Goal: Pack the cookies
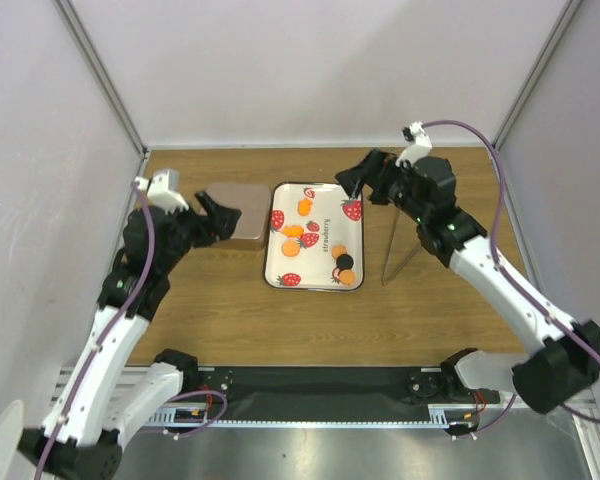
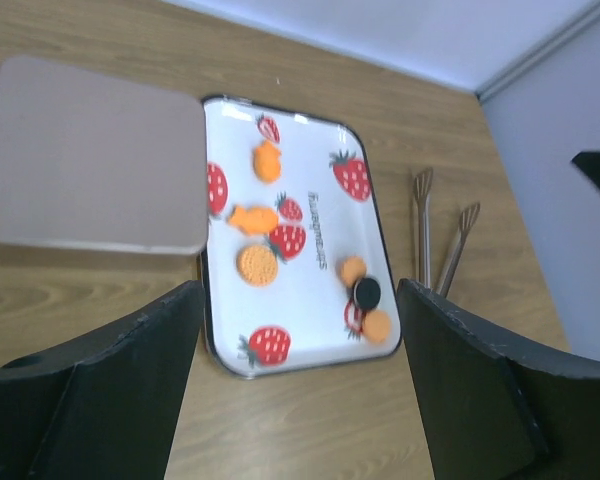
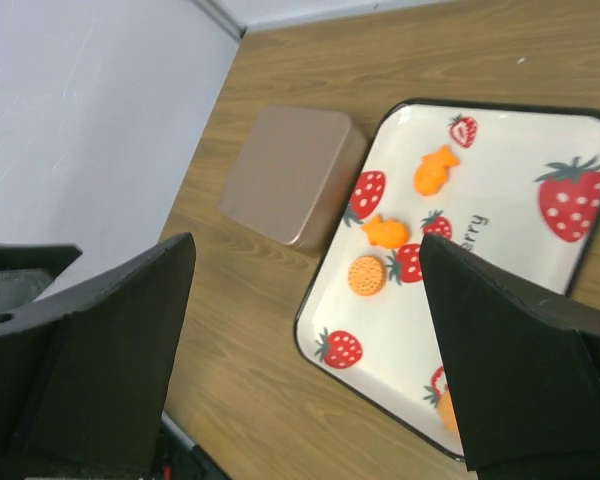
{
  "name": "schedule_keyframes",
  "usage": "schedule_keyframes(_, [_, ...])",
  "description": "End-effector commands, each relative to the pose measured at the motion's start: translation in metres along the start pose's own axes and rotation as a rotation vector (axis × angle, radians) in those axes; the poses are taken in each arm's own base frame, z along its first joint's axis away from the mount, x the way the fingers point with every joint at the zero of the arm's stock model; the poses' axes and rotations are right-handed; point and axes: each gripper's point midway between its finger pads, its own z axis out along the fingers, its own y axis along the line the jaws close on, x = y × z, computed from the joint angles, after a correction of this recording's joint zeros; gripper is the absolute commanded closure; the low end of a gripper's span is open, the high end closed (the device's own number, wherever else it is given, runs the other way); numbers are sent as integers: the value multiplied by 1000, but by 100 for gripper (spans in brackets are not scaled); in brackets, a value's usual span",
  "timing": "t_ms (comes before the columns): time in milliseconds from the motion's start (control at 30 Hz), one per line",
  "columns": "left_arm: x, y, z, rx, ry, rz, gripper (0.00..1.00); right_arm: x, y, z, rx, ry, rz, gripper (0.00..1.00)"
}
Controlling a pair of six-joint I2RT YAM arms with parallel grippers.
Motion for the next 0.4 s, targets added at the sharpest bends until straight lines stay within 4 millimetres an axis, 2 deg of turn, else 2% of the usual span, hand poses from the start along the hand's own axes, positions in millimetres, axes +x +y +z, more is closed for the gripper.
schedule_keyframes(0, [28,3,-23,53,38,85,15,6,-24,-29,100,-30,-67,0])
schedule_keyframes(67, [44,12,-30,43,70,119,15,1,-23,-49,101,-71,-87,0])
schedule_keyframes(133, [48,17,-37,34,68,143,14,4,-31,-62,135,-96,-84,0])
schedule_keyframes(233, [57,20,-41,42,88,175,14,9,-42,-70,176,-107,-74,0])
schedule_keyframes(367, [64,24,-43,40,110,192,14,6,-45,-74,191,-130,-80,0])
